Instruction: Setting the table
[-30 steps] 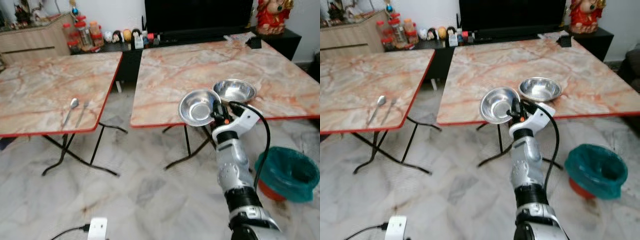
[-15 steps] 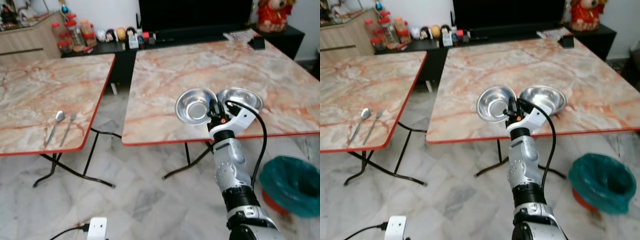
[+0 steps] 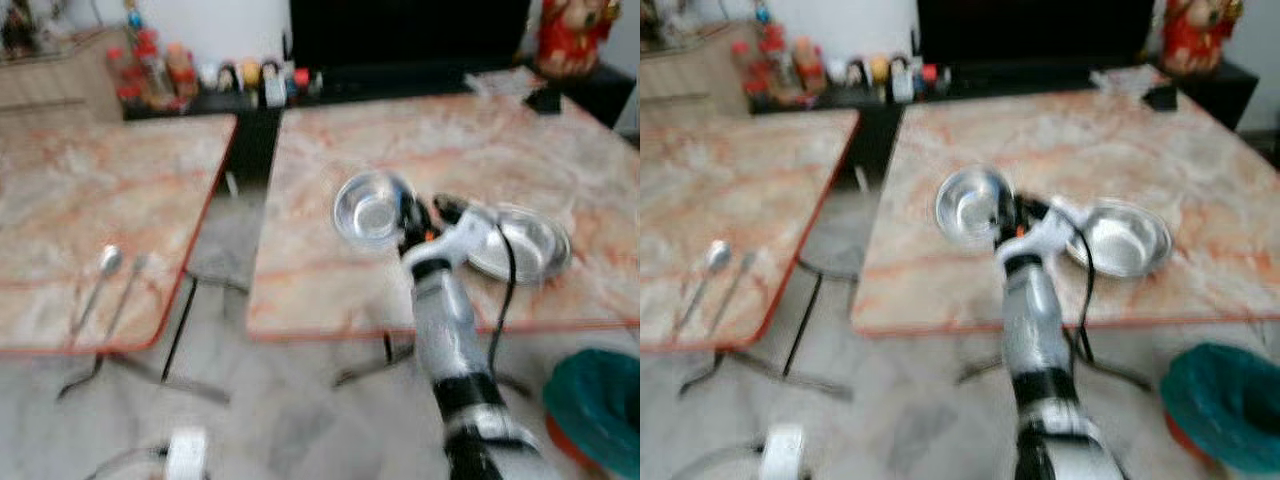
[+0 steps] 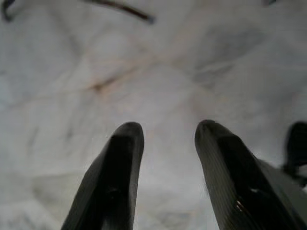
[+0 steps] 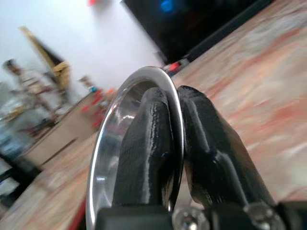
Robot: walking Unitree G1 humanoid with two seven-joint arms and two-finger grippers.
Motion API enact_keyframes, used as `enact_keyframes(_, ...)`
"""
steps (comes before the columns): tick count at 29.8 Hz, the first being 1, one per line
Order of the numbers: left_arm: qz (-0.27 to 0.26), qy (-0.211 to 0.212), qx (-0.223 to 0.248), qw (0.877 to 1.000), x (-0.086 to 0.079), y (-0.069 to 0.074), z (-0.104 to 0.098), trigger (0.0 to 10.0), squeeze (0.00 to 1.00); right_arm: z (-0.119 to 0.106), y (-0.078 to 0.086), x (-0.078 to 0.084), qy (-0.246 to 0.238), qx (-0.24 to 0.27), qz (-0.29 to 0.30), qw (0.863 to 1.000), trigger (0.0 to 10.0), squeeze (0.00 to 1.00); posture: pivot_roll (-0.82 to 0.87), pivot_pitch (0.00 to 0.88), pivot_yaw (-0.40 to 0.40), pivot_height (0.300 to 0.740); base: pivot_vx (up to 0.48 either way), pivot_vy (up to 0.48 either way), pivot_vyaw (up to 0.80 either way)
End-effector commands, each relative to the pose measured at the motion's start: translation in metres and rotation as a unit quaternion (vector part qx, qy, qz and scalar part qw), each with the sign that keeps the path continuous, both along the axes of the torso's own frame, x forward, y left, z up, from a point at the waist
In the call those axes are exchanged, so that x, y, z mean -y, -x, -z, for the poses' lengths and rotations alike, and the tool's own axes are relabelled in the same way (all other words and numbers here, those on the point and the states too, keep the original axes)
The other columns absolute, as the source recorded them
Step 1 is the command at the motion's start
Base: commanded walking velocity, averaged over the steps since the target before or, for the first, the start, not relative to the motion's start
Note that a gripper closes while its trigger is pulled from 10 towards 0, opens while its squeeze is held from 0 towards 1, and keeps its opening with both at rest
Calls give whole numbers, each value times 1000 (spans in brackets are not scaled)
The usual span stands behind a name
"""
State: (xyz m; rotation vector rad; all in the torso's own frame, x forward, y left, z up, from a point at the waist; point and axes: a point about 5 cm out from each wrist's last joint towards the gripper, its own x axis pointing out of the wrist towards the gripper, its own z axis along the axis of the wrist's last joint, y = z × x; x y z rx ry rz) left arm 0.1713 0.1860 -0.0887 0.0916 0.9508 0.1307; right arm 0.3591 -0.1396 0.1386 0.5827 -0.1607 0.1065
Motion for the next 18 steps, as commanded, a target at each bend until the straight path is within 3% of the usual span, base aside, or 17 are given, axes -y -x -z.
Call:
enact_keyframes(1, -7, -14, -1, 1000, -13, 1, -1, 10000, 0, -10, -3, -14, -2, 16, -17, 1000, 10000, 0, 42, 1, 65, 740, 454, 0, 0)
enact_keyframes(3, -4, -17, -2, 1000, -13, 1, -1, 10000, 0, -10, -3, -14, -1, 17, -18, 1000, 10000, 0, 40, 0, 64, 740, 394, 0, 0)
enact_keyframes(15, 8, -27, 12, 1000, -13, -3, -4, 10000, 0, -9, -2, -14, -1, 16, -17, 1000, 10000, 0, 37, 1, 66, 740, 0, 0, 0)
enact_keyframes(18, 1, -30, 14, 999, -14, -3, -4, 10000, 0, -9, -2, -14, 1, 16, -17, 1000, 10000, 0, 37, 3, 67, 740, 0, -312, 0)
